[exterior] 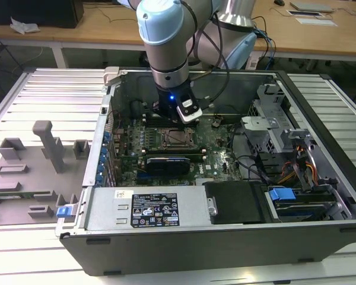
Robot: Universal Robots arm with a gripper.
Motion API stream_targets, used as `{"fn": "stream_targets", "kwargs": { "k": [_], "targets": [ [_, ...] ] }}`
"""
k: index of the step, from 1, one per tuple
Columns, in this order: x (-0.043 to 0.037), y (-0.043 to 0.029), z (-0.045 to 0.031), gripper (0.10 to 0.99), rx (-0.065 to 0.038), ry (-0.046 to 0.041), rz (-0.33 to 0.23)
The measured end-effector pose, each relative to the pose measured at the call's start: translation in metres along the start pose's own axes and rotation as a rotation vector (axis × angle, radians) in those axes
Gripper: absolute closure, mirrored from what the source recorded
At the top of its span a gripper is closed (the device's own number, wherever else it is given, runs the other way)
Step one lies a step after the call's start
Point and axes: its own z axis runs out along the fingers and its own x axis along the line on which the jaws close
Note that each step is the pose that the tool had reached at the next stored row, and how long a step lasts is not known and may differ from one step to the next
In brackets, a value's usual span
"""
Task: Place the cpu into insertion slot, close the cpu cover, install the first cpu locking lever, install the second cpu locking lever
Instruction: 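Install the first cpu locking lever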
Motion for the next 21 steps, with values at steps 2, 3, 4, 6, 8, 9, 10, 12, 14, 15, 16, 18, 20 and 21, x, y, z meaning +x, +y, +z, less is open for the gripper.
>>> {"fn": "stream_targets", "kwargs": {
  "k": [2, 3, 4, 6, 8, 9, 10, 12, 14, 15, 16, 18, 20, 21],
  "targets": [
    [-0.0001, 0.0002, -0.0006, 0.98, 0.0, -0.0002, 0.0],
    [-0.0004, 0.0005, -0.0019, 0.98, 0.0, -0.0005, 0.0],
    [-0.0009, 0.0011, -0.0049, 0.98, 0.0, -0.0002, 0.0],
    [-0.0017, 0.002, -0.0089, 0.98, 0.0, -0.0001, 0.0],
    [-0.002, 0.0026, -0.011, 0.98, 0.006, -0.001, -0.001],
    [-0.0022, 0.0027, -0.0119, 0.98, 0.018, -0.0024, -0.004],
    [-0.0023, 0.0028, -0.0125, 0.98, 0.029, -0.0035, -0.006],
    [-0.0026, 0.0032, -0.0139, 0.98, 0.052, -0.0057, -0.009],
    [-0.0029, 0.0035, -0.0154, 0.98, 0.078, -0.0083, -0.014],
    [-0.003, 0.0036, -0.0159, 0.98, 0.083, -0.0088, -0.015],
    [-0.0032, 0.0038, -0.0171, 0.98, 0.09, -0.0096, -0.016],
    [-0.0037, 0.0044, -0.0196, 0.98, 0.098, -0.0108, -0.017],
    [-0.0049, 0.0058, -0.026, 0.98, 0.115, -0.0131, -0.017],
    [-0.0055, 0.0065, -0.0292, 0.98, 0.122, -0.0144, -0.016]
  ]
}}
